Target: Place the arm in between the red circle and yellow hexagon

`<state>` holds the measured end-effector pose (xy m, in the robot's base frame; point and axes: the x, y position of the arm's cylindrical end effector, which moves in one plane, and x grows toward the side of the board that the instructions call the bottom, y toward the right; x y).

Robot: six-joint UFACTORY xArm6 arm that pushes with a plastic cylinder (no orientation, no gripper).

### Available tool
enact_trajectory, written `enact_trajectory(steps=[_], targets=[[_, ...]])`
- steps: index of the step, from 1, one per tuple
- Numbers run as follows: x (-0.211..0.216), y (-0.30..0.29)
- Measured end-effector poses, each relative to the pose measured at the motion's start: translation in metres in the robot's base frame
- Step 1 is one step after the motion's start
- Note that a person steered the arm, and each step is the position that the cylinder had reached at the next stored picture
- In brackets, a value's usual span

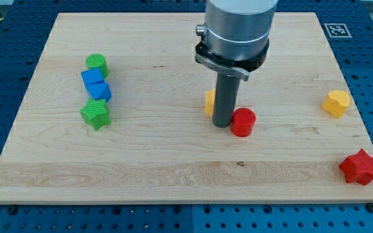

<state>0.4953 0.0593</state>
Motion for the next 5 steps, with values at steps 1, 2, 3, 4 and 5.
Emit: enact_trajectory(steps=[1, 2, 3, 4, 5], targets=[[0.000, 0.012], [0.000, 0.017], [0.006, 0.023], [0.014, 0.024], [0.021, 0.024]])
